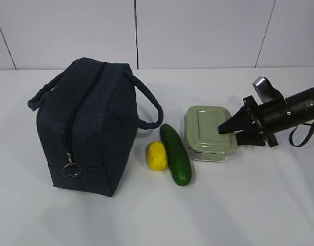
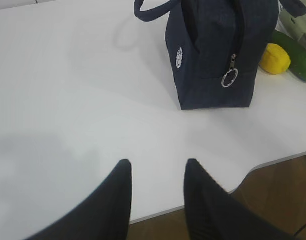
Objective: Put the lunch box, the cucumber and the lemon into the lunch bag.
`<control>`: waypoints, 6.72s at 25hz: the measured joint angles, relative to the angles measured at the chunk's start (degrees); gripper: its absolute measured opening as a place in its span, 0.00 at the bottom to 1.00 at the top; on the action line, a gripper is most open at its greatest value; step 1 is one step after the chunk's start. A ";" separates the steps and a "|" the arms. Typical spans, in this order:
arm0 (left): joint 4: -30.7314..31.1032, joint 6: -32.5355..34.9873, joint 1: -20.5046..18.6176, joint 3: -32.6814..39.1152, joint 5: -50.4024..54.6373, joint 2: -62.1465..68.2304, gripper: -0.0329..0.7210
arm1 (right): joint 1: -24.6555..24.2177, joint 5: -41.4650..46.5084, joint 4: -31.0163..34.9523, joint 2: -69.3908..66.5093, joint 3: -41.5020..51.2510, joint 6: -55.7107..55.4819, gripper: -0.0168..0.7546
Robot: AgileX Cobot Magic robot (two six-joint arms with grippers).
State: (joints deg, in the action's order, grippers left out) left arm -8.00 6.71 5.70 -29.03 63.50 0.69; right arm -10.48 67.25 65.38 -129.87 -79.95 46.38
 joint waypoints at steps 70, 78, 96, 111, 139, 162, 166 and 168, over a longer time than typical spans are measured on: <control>-14.19 4.61 0.00 -0.67 -19.57 27.97 0.46 | 3.35 -0.20 -4.07 17.40 0.26 -10.89 0.50; -16.84 8.53 0.00 -2.46 -24.67 37.40 0.53 | 3.35 0.06 -4.11 21.30 0.26 -13.19 0.50; -26.47 19.45 0.00 -23.92 -24.59 69.62 0.58 | 8.98 0.19 4.13 24.90 0.65 -14.95 0.50; -34.67 27.50 0.00 -38.42 -15.89 91.93 0.58 | 15.08 0.19 12.64 24.90 0.65 -14.58 0.50; -50.12 29.38 0.00 -49.74 -1.28 97.53 0.04 | 22.15 -3.06 18.01 19.99 0.65 -12.77 0.50; -60.23 33.76 0.00 -49.82 4.43 99.79 0.04 | 22.60 -4.25 25.14 12.79 0.37 -7.95 0.50; -65.16 36.13 0.00 -49.82 4.47 101.55 0.04 | 22.84 -4.23 25.36 12.79 -0.91 -7.71 0.50; -66.82 36.60 0.00 -49.82 4.47 102.24 0.04 | 22.84 -4.33 25.36 12.79 -1.49 -7.60 0.50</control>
State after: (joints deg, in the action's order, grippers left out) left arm -74.82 43.31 5.70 -78.86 67.97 102.93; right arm 12.36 62.92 90.74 -117.08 -81.44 38.78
